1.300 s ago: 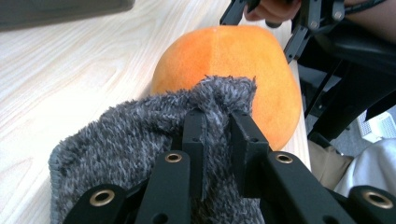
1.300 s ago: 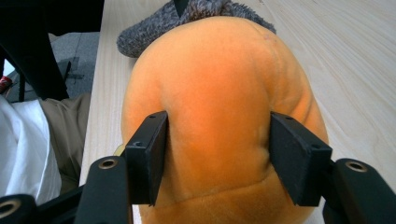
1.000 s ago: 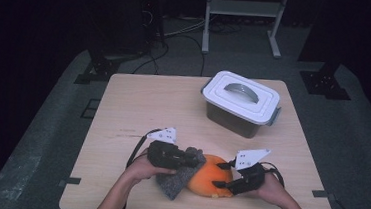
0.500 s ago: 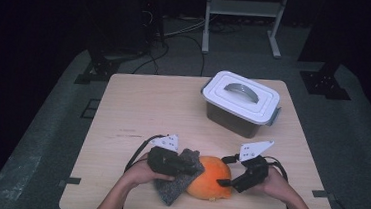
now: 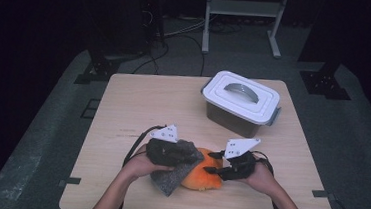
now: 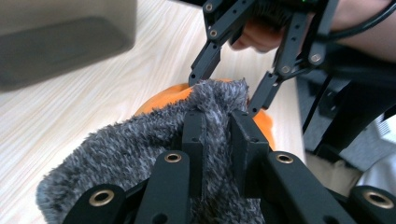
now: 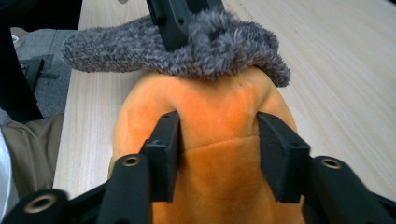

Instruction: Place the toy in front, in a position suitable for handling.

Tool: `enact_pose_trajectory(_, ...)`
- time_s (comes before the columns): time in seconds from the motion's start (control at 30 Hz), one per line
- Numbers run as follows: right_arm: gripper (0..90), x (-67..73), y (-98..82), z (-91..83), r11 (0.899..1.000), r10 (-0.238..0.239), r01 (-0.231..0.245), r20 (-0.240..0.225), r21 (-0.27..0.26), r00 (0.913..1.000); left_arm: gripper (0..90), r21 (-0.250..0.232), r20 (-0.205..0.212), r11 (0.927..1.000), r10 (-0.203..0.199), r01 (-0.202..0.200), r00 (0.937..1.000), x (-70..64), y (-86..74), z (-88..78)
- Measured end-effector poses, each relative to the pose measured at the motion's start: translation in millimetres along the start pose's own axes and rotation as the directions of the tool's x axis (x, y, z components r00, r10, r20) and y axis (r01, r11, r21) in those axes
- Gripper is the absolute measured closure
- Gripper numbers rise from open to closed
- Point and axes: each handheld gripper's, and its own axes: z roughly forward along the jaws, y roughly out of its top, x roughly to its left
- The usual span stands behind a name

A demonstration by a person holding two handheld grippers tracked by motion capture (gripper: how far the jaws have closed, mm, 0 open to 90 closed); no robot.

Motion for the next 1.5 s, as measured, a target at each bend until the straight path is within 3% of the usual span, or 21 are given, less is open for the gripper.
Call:
enact_pose_trajectory(0.07, 36.6, -4.3, -0.4, 1.6, 0.998, 0.054, -0.055, -0.027, -0.006, 0.9982, 77.7, 0.000, -0.001, 0.9994, -0.034, 0.034, 0.9994, 4.9, -12.8, 0.8)
enact_pose_trajectory(0.17, 30.0, -5.9, -3.2, -4.7, 0.997, 0.070, -0.071, -0.048, -0.018, 0.9964, 77.8, -0.020, 0.008, 0.9981, -0.057, 0.058, 0.9983, 7.4, -20.8, -1.6)
enact_pose_trajectory(0.37, 26.3, -6.0, -22.6, -17.1, 0.996, 0.088, -0.090, -0.095, -0.012, 0.9915, 77.7, -0.028, 0.006, 0.9968, -0.074, 0.074, 0.9972, 11.4, -24.9, -6.4)
enact_pose_trajectory(0.47, 25.0, 1.4, -26.9, -9.0, 0.999, 0.053, -0.052, -0.081, 0.014, 0.9953, 77.7, -0.034, 0.005, 0.9966, -0.076, 0.076, 0.9971, 12.2, -25.4, -4.7)
enact_pose_trajectory(0.53, 28.9, 3.0, -26.4, -4.6, 0.999, 0.042, -0.040, -0.059, 0.020, 0.9974, 77.7, -0.033, 0.000, 0.9965, -0.077, 0.077, 0.9971, 12.0, -24.9, -4.3)
enact_pose_trajectory(0.73, 60.5, 4.5, -19.0, -7.8, 1.000, 0.007, -0.008, -0.042, -0.018, 0.9991, 77.6, -0.022, -0.026, 0.9986, -0.049, 0.049, 0.9985, 11.0, -18.4, -10.9)
enact_pose_trajectory(0.83, 66.7, 1.5, -12.3, -13.0, 0.999, 0.022, -0.024, -0.036, -0.048, 0.9991, 77.6, -0.031, -0.040, 0.9989, -0.037, 0.036, 0.9985, 10.0, -13.6, -17.3)
enact_pose_trajectory(0.97, 71.3, 0.0, -3.1, -14.6, 0.999, 0.004, -0.005, -0.031, -0.054, 0.9995, 77.6, -0.029, -0.045, 0.9995, -0.009, 0.007, 0.9989, 5.4, -4.0, -21.4)
enact_pose_trajectory(1.2, 70.6, 2.1, 13.4, -8.2, 0.999, -0.036, 0.036, -0.033, -0.017, 0.9988, 77.4, -0.023, -0.054, 0.9986, 0.046, -0.048, 0.9975, -4.7, 10.1, -21.4)
enact_pose_trajectory(1.33, 68.6, 3.6, 14.6, -2.7, 0.999, -0.044, 0.044, -0.039, -0.002, 0.9983, 77.5, -0.021, -0.056, 0.9986, 0.047, -0.048, 0.9973, -5.0, 6.6, -20.8)
enact_pose_trajectory(1.43, 59.9, 3.2, 12.7, -0.2, 1.000, -0.021, 0.021, -0.042, -0.009, 0.9989, 77.6, 0.016, -0.084, 0.9988, 0.047, -0.046, 0.9954, -3.4, 2.4, -18.2)
enact_pose_trajectory(1.5, 49.2, 2.5, 11.7, -0.7, 1.000, -0.009, 0.008, -0.053, -0.013, 0.9985, 77.7, 0.010, -0.081, 0.9993, 0.036, -0.036, 0.9960, -1.5, 0.1, -17.6)
